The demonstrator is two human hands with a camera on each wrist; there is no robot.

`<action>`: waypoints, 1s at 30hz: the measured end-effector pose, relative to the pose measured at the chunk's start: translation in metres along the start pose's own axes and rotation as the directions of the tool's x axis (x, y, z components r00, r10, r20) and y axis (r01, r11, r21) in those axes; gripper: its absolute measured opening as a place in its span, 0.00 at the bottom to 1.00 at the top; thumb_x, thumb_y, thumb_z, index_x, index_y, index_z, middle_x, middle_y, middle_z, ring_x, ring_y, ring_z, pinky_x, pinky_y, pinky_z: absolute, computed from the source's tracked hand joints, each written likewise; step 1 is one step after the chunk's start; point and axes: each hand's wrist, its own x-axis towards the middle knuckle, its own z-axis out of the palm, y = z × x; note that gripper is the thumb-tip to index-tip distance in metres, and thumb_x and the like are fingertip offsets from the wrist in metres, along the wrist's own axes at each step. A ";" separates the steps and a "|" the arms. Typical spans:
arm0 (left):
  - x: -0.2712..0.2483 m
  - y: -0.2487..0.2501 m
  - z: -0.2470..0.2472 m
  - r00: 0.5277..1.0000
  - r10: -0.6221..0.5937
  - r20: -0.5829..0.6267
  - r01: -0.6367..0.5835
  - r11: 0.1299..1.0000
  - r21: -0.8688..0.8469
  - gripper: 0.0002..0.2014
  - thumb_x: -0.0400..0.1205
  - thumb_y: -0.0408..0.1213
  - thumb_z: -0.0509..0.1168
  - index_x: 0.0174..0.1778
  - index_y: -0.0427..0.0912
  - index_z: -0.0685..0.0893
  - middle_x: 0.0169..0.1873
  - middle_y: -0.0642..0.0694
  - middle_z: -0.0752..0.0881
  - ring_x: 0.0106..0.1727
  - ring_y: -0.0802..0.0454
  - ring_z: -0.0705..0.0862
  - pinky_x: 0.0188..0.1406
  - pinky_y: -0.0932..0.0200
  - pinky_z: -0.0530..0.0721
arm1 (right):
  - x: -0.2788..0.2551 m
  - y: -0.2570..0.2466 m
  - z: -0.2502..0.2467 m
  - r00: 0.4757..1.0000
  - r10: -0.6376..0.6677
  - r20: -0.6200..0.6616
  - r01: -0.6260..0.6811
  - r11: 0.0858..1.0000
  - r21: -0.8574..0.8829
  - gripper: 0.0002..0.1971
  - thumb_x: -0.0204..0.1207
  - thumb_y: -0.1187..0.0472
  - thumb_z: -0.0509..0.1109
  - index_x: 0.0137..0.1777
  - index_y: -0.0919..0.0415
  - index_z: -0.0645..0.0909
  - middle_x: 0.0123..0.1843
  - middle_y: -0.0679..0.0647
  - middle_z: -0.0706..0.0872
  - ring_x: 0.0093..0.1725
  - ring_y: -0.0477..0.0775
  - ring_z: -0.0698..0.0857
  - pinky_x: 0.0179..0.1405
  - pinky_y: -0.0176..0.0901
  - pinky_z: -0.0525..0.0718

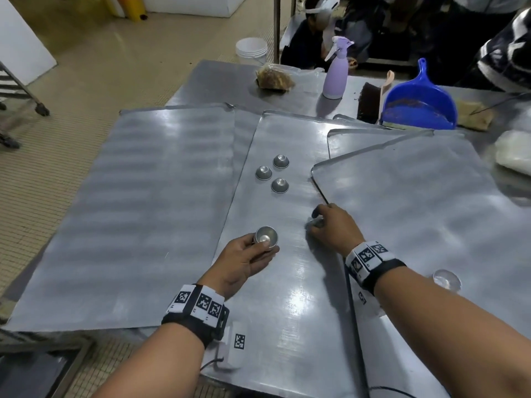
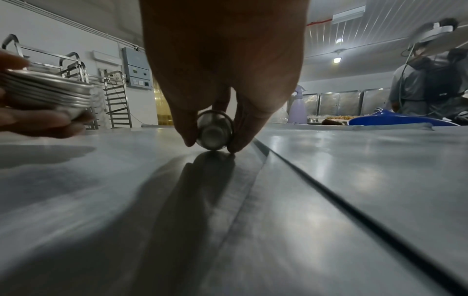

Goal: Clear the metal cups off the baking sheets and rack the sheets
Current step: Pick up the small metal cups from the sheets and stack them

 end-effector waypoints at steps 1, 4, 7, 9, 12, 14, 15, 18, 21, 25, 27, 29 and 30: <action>-0.002 -0.002 0.001 1.000 0.000 0.002 0.000 1.000 0.011 0.16 0.85 0.33 0.70 0.69 0.34 0.84 0.61 0.34 0.91 0.65 0.43 0.90 0.54 0.61 0.89 | -0.006 0.002 0.001 1.000 0.002 0.004 -0.002 1.000 -0.001 0.15 0.75 0.54 0.72 0.60 0.57 0.84 0.58 0.57 0.85 0.57 0.61 0.85 0.50 0.44 0.77; -0.009 -0.008 0.001 1.000 0.005 0.001 -0.005 0.999 0.054 0.16 0.85 0.34 0.71 0.69 0.35 0.85 0.60 0.34 0.92 0.65 0.43 0.90 0.61 0.56 0.89 | -0.021 0.005 0.002 1.000 0.007 0.012 -0.007 1.000 -0.007 0.21 0.75 0.50 0.74 0.66 0.56 0.83 0.62 0.57 0.87 0.62 0.60 0.84 0.58 0.47 0.80; -0.016 -0.013 0.000 1.000 0.017 -0.006 -0.016 0.996 0.087 0.17 0.84 0.34 0.73 0.68 0.35 0.85 0.60 0.34 0.91 0.65 0.42 0.90 0.69 0.52 0.86 | -0.033 0.007 0.005 0.999 0.001 0.034 -0.001 1.000 -0.006 0.23 0.72 0.46 0.74 0.66 0.53 0.83 0.60 0.56 0.87 0.60 0.59 0.84 0.56 0.47 0.80; -0.020 -0.015 -0.001 1.000 0.027 -0.007 -0.026 0.995 0.094 0.17 0.83 0.34 0.73 0.68 0.35 0.85 0.60 0.34 0.91 0.64 0.42 0.91 0.69 0.52 0.85 | -0.039 0.009 0.007 0.999 0.002 0.033 -0.003 1.000 0.013 0.22 0.71 0.46 0.74 0.63 0.52 0.84 0.56 0.54 0.88 0.57 0.57 0.85 0.54 0.47 0.81; -0.026 -0.017 -0.001 0.999 0.050 -0.007 -0.049 0.993 0.105 0.18 0.82 0.32 0.74 0.68 0.34 0.86 0.60 0.33 0.91 0.63 0.39 0.91 0.66 0.54 0.87 | -0.046 0.009 0.009 1.000 0.007 0.031 -0.007 1.000 0.025 0.16 0.70 0.48 0.74 0.56 0.51 0.84 0.51 0.51 0.88 0.53 0.56 0.85 0.48 0.47 0.81; -0.029 -0.018 -0.002 0.998 0.063 -0.005 -0.062 0.994 0.085 0.18 0.81 0.31 0.75 0.67 0.33 0.86 0.60 0.32 0.91 0.63 0.38 0.91 0.65 0.55 0.88 | -0.049 0.009 0.011 0.999 0.024 0.032 -0.024 0.999 0.024 0.17 0.70 0.46 0.74 0.57 0.52 0.84 0.52 0.51 0.89 0.54 0.56 0.86 0.50 0.48 0.83; -0.030 -0.019 -0.002 0.998 0.066 -0.003 -0.065 0.995 0.076 0.19 0.80 0.30 0.75 0.67 0.32 0.86 0.60 0.32 0.91 0.63 0.38 0.91 0.64 0.55 0.88 | -0.050 0.009 0.011 0.999 0.027 0.040 -0.028 0.999 0.019 0.21 0.70 0.45 0.74 0.61 0.53 0.83 0.55 0.51 0.89 0.55 0.56 0.85 0.52 0.49 0.83; -0.034 -0.020 -0.001 0.998 0.062 -0.001 -0.061 0.995 0.078 0.19 0.80 0.30 0.75 0.68 0.32 0.85 0.60 0.32 0.91 0.64 0.39 0.90 0.65 0.55 0.88 | -0.049 0.005 0.010 0.997 0.004 0.077 -0.005 1.000 0.007 0.35 0.71 0.43 0.75 0.77 0.53 0.74 0.67 0.51 0.86 0.65 0.57 0.83 0.62 0.48 0.81; -0.036 -0.021 -0.001 0.999 0.053 -0.010 -0.052 0.995 0.088 0.19 0.81 0.29 0.75 0.68 0.33 0.86 0.59 0.32 0.91 0.64 0.39 0.90 0.67 0.53 0.87 | -0.045 0.001 0.007 0.992 -0.045 0.115 0.050 0.998 -0.038 0.31 0.74 0.44 0.74 0.76 0.50 0.75 0.68 0.52 0.86 0.65 0.56 0.84 0.65 0.48 0.80; -0.040 -0.020 -0.004 0.999 0.037 -0.023 -0.035 0.995 0.095 0.19 0.81 0.31 0.75 0.68 0.35 0.86 0.59 0.33 0.92 0.65 0.40 0.90 0.66 0.53 0.85 | -0.047 0.000 0.009 0.992 -0.065 0.113 0.078 0.990 -0.114 0.25 0.73 0.42 0.73 0.67 0.51 0.80 0.61 0.52 0.87 0.59 0.57 0.85 0.59 0.49 0.83; -0.041 -0.019 -0.006 0.999 0.030 -0.031 -0.028 0.996 0.080 0.18 0.81 0.31 0.74 0.68 0.35 0.86 0.59 0.32 0.92 0.65 0.40 0.90 0.65 0.53 0.85 | -0.049 0.000 0.011 0.990 -0.069 0.122 0.087 0.985 -0.151 0.24 0.73 0.41 0.72 0.65 0.52 0.80 0.61 0.52 0.87 0.58 0.57 0.85 0.57 0.49 0.83; -0.041 -0.019 -0.006 0.999 0.026 -0.041 -0.024 0.998 0.058 0.16 0.83 0.31 0.72 0.67 0.33 0.86 0.59 0.31 0.92 0.65 0.39 0.90 0.64 0.54 0.85 | -0.049 0.000 0.011 0.990 -0.064 0.124 0.081 0.987 -0.141 0.24 0.72 0.40 0.73 0.64 0.51 0.81 0.59 0.52 0.87 0.57 0.57 0.85 0.56 0.49 0.83; -0.041 -0.019 -0.006 0.999 0.025 -0.046 -0.023 0.999 0.044 0.15 0.83 0.30 0.71 0.66 0.33 0.86 0.58 0.31 0.92 0.64 0.39 0.90 0.64 0.54 0.86 | -0.049 -0.002 0.009 0.992 -0.065 0.110 0.076 0.992 -0.102 0.23 0.72 0.41 0.73 0.64 0.50 0.81 0.58 0.51 0.88 0.57 0.56 0.86 0.55 0.49 0.84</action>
